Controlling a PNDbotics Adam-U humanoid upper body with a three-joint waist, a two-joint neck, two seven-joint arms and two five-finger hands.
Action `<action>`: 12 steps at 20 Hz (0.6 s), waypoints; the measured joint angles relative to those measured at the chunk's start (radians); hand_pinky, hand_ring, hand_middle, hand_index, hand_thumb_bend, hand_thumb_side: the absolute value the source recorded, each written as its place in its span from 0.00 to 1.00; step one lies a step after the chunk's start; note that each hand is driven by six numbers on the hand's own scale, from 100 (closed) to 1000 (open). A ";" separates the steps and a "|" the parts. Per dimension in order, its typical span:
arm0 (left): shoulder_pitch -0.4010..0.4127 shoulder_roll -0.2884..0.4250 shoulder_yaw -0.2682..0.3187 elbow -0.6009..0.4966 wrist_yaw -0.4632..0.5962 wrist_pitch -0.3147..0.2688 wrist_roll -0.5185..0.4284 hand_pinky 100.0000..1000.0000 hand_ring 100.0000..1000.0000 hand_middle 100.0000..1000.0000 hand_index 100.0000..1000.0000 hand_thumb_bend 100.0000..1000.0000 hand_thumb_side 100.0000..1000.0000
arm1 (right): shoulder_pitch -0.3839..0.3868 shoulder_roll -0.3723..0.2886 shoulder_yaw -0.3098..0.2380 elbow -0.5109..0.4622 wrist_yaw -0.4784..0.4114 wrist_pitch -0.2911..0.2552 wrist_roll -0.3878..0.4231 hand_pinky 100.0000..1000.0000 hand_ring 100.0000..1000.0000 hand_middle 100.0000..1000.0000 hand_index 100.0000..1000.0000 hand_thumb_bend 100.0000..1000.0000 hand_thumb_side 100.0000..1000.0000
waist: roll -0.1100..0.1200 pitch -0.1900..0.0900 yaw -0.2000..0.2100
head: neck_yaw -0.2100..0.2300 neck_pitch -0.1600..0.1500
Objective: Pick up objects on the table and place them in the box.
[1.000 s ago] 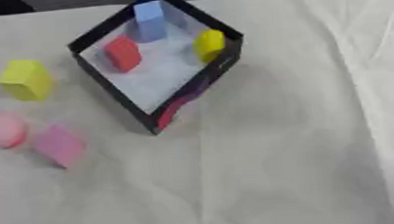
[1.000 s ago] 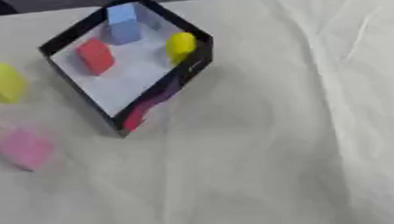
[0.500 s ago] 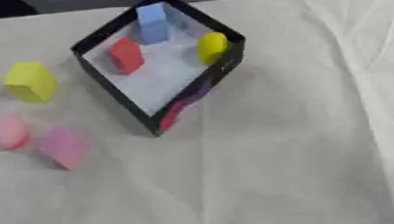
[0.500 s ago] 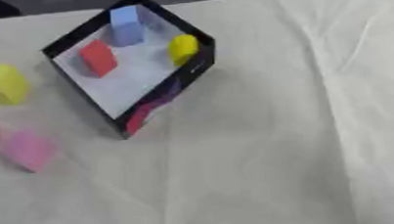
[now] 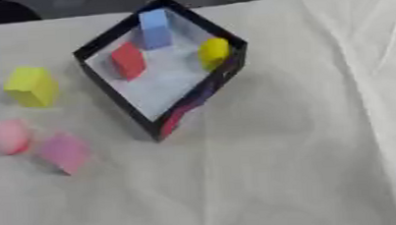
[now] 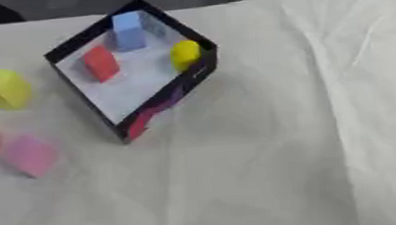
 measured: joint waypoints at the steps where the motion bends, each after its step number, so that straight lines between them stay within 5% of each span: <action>1: -0.002 -0.003 -0.001 0.000 0.000 -0.002 0.002 0.88 0.97 0.79 0.84 0.43 0.15 | -0.001 0.000 0.000 0.000 0.000 0.000 0.000 0.89 0.58 0.58 0.83 0.00 0.48 | 0.000 0.000 -0.004 | 0.006 -0.005; 12: -0.026 -0.021 -0.001 0.014 -0.019 -0.013 0.013 0.89 0.98 0.79 0.84 0.45 0.17 | -0.033 0.001 0.006 0.019 0.003 -0.001 0.014 0.90 0.57 0.58 0.83 0.00 0.48 | 0.003 0.033 -0.040 | 0.033 -0.031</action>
